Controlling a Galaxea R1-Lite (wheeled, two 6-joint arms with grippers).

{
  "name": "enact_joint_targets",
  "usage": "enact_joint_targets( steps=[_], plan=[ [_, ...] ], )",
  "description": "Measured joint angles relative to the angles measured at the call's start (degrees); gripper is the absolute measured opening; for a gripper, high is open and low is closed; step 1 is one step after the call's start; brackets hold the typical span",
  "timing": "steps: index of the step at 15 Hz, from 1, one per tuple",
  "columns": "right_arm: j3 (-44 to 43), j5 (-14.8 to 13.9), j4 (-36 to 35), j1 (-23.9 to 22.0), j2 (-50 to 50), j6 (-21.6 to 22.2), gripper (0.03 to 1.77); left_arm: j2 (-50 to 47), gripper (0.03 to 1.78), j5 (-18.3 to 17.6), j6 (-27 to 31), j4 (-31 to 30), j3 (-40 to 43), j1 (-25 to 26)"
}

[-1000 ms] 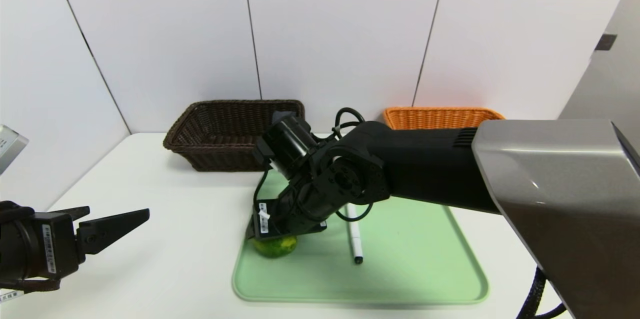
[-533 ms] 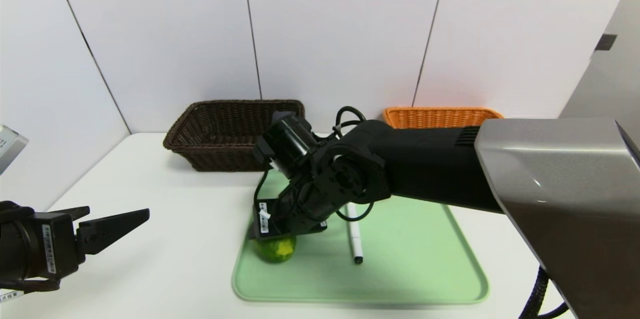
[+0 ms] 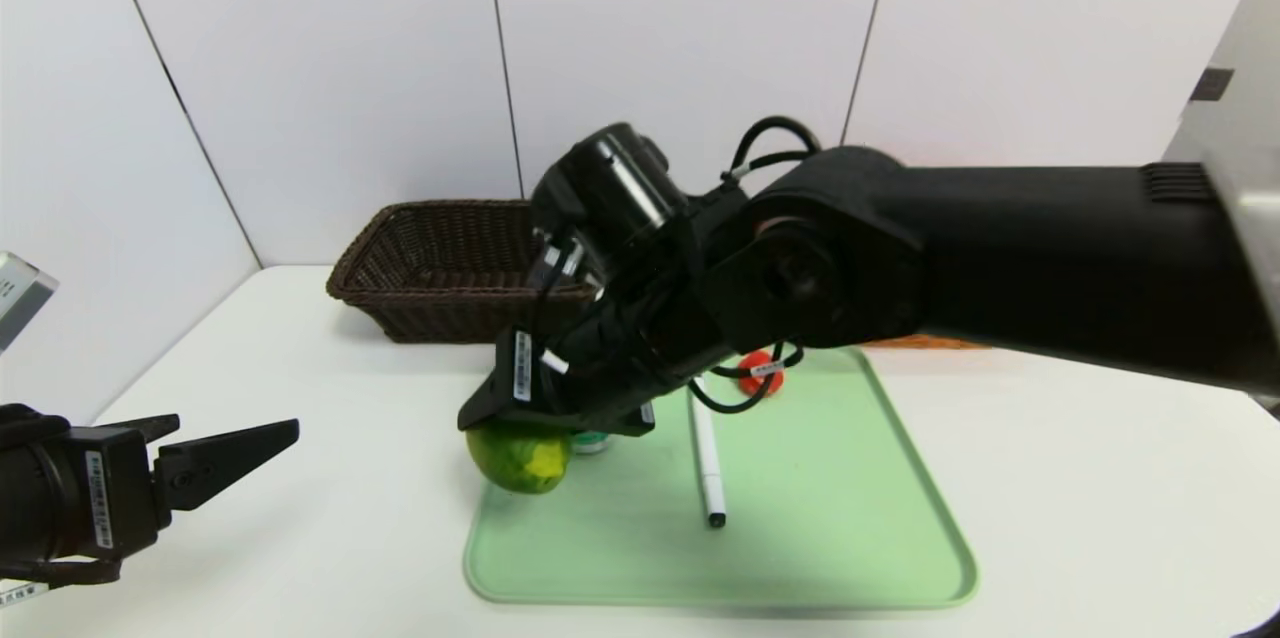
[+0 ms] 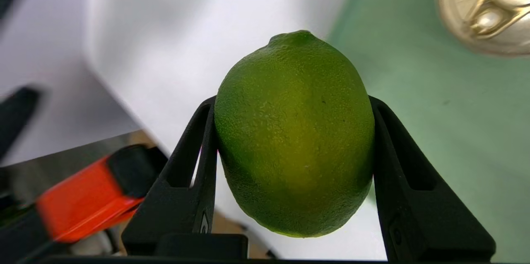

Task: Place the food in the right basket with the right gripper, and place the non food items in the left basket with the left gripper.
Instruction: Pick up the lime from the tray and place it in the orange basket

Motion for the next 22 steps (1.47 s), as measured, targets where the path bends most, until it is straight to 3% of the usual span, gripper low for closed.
enact_joint_targets(
  steps=[2, 4, 7, 9, 13, 15, 22],
  plan=[
    [0.0, 1.72, -2.45, -3.25, -4.1, 1.18, 1.02, 0.0, 1.69, 0.0, -0.05, -0.02, -0.16, 0.01],
    [0.0, 1.52, -5.95, -8.4, -7.46, 1.05, 1.02, 0.0, 1.69, -0.02, -0.07, -0.02, -0.16, -0.02],
    [-0.01, 0.54, -7.96, -18.14, -10.97, -3.29, 1.02, 0.17, 1.69, -0.02, -0.02, -0.02, -0.27, -0.05],
    [-0.01, -2.84, -8.29, -25.19, -11.63, -7.92, 1.02, 0.28, 1.69, -0.02, -0.02, -0.04, -0.39, -0.1],
    [0.29, -13.64, -8.35, -36.5, -8.2, -20.08, 1.02, 0.61, 1.69, -0.05, 0.0, -0.09, -0.61, -0.1],
    [0.35, -16.64, -8.74, -39.5, -4.85, -22.22, 1.02, 0.59, 1.69, -0.05, -0.05, -0.06, -0.63, -0.1],
    [0.21, -18.09, -11.39, -44.59, 5.18, -22.7, 1.02, -0.17, 1.69, 0.0, -0.1, 0.05, -0.39, 0.01]
  ],
)
